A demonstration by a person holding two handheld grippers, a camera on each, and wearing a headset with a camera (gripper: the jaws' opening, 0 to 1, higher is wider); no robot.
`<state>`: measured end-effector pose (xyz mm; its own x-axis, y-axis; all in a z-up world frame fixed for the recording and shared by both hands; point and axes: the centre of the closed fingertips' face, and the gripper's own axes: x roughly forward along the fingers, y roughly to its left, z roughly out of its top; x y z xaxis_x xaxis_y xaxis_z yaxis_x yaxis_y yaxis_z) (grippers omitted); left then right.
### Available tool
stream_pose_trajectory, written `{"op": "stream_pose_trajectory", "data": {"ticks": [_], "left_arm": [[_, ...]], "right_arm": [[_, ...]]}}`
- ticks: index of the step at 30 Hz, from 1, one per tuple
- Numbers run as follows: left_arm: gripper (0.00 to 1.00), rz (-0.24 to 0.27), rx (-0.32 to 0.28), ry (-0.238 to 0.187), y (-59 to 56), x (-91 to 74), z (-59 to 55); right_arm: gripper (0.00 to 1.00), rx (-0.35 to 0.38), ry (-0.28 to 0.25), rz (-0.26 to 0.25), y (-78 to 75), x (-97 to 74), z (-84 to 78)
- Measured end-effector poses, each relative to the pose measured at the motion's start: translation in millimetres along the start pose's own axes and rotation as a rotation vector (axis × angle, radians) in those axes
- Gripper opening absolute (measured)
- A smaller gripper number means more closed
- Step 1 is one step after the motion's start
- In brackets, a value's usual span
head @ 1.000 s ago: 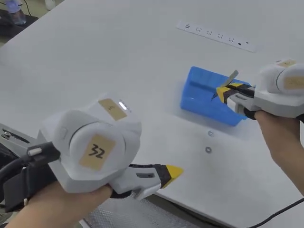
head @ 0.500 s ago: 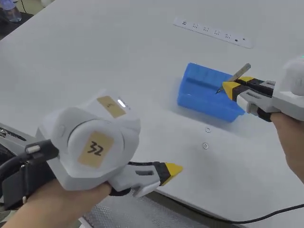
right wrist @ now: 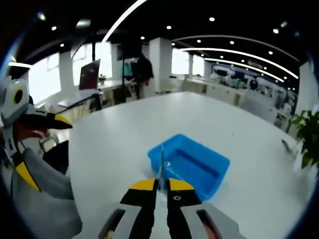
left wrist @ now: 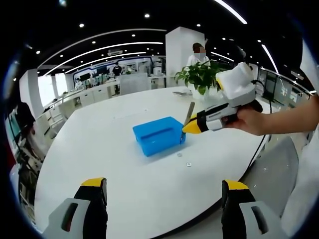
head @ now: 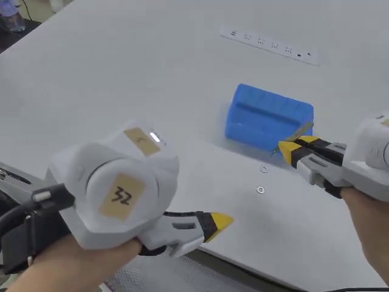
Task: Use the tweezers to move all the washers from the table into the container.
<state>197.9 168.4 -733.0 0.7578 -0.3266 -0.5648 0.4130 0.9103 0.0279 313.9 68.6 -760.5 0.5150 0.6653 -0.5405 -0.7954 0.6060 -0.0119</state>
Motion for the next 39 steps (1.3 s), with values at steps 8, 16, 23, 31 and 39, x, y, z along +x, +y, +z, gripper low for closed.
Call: {"op": "stream_pose_trajectory", "data": {"ticks": [8, 16, 23, 31, 39], "left_arm": [[0.98, 0.003, -0.003, 0.004, 1.3, 0.5, -1.4], [0.97, -0.003, 0.001, 0.009, -0.2, 2.5, -1.5], [0.97, -0.001, 0.004, 0.014, 1.1, 3.2, -2.6], [0.97, 0.003, 0.001, 0.018, 1.6, 2.5, -3.7], [0.97, -0.001, 0.003, 0.018, -0.6, 2.9, -3.7]], "right_arm": [[0.04, 0.02, 0.038, -0.006, -1.4, 7.3, -18.7], [0.04, 0.051, 0.058, -0.018, -8.2, 15.5, -27.8], [0.04, 0.065, 0.065, -0.029, -14.2, 22.9, -31.5], [0.04, 0.06, 0.091, -0.037, -13.8, 27.8, -42.0], [0.04, 0.081, 0.082, -0.045, -14.8, 27.6, -40.8]]}}
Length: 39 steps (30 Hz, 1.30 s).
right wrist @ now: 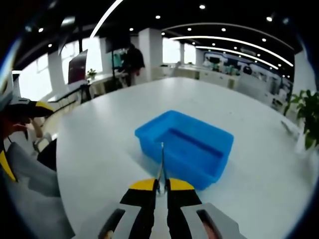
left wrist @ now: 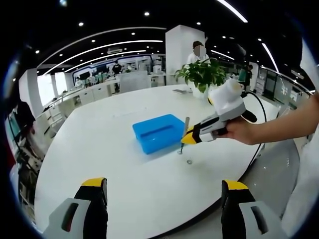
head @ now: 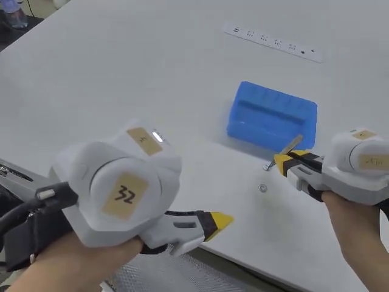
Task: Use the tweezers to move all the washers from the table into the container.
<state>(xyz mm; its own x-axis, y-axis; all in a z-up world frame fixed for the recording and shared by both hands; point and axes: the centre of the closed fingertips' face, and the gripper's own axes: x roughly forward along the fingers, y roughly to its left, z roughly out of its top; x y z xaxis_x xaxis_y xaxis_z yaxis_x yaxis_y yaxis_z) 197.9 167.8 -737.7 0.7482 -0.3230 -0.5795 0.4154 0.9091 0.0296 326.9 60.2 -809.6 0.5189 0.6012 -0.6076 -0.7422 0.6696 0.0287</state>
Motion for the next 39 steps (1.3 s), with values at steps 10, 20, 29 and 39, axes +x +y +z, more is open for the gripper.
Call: {"op": "stream_pose_trajectory", "data": {"ticks": [10, 20, 29, 39], "left_arm": [[0.96, 0.0, -0.001, -0.002, 0.1, -0.3, -0.7], [0.96, -0.006, 0.002, -0.01, -2.1, 0.2, 1.9], [0.97, -0.008, 0.009, -0.014, -1.2, -0.8, 3.9], [0.97, -0.011, 0.016, -0.012, -0.1, 1.9, 5.4]], "right_arm": [[0.04, -0.014, -0.002, -0.008, 2.3, 2.4, -1.2], [0.03, -0.087, -0.01, -0.017, 5.4, 1.3, -4.0], [0.03, -0.07, 0.009, -0.017, -2.6, 5.8, -4.7], [0.03, -0.027, -0.011, 0.001, -1.5, -1.7, 5.3]]}}
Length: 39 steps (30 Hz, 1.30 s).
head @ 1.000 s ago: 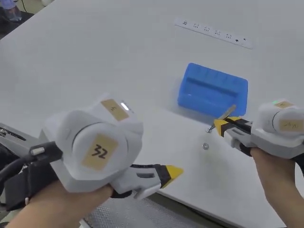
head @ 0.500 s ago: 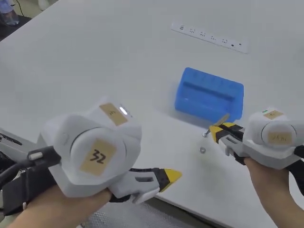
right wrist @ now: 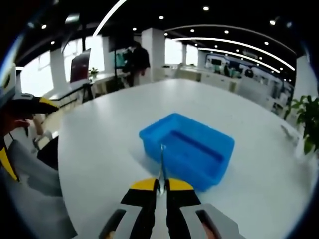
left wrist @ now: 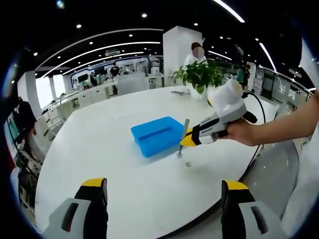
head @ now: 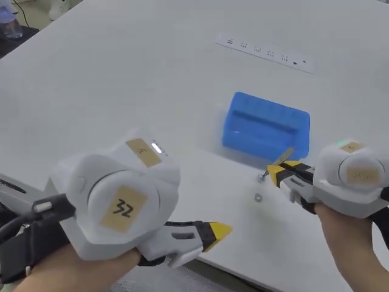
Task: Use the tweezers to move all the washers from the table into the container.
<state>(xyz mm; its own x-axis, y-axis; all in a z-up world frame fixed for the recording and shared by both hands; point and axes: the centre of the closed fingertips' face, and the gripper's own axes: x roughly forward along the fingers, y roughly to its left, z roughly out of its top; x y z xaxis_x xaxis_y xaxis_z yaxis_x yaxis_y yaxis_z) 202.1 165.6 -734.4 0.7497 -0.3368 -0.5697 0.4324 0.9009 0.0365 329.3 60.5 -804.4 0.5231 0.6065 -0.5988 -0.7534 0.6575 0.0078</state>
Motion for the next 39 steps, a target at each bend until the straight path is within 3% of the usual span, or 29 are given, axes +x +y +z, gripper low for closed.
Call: {"op": "stream_pose_trajectory", "data": {"ticks": [13, 19, 24, 33, 39], "left_arm": [[0.97, -0.006, 0.006, 0.005, -0.9, 1.9, -1.2], [0.96, 0.0, 0.004, -0.002, 0.0, 0.8, 0.9], [0.97, -0.008, 0.004, -0.004, -1.9, 0.2, 0.9], [0.97, -0.001, 0.007, -0.004, -0.3, -1.3, 1.1], [0.97, 0.005, 0.004, -0.001, 2.4, -2.0, -0.2]], "right_arm": [[0.03, -0.048, -0.036, 0.04, 9.7, -14.3, 30.8], [0.03, -0.006, -0.085, 0.045, 3.7, -20.7, 49.8], [0.03, -0.015, -0.107, 0.03, -1.6, -22.2, 61.7], [0.03, -0.042, -0.124, 0.001, -11.4, -13.8, 75.7], [0.03, -0.05, -0.109, -0.004, -20.6, 0.0, 72.8]]}}
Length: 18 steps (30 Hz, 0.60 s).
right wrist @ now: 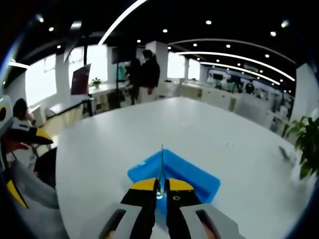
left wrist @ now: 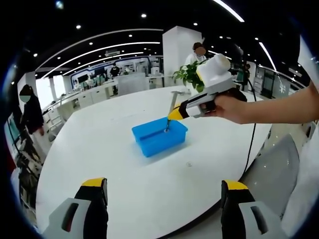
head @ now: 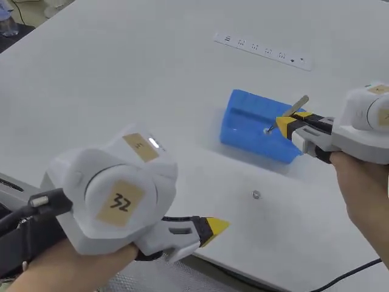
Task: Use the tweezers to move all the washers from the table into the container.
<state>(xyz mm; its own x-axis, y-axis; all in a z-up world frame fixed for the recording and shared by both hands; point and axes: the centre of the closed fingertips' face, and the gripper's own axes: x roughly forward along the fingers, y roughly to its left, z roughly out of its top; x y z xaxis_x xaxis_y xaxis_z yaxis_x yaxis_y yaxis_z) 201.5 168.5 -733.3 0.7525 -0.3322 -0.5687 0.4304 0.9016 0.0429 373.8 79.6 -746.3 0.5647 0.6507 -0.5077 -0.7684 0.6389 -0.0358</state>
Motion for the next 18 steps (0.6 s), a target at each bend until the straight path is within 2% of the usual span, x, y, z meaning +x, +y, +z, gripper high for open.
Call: {"op": "stream_pose_trajectory", "data": {"ticks": [7, 13, 18], "left_arm": [[0.96, -0.001, 0.004, 0.005, 0.5, 2.2, 0.0], [0.97, -0.012, 0.001, -0.003, -1.1, 2.8, 2.5], [0.97, -0.008, 0.008, 0.008, 1.3, 3.0, -0.4]], "right_arm": [[0.03, -0.012, 0.044, -0.012, -10.6, 18.5, -15.3], [0.03, 0.027, 0.057, -0.007, -14.5, 27.9, -22.0], [0.03, -0.005, 0.093, -0.002, -14.8, 36.6, -30.1]]}}
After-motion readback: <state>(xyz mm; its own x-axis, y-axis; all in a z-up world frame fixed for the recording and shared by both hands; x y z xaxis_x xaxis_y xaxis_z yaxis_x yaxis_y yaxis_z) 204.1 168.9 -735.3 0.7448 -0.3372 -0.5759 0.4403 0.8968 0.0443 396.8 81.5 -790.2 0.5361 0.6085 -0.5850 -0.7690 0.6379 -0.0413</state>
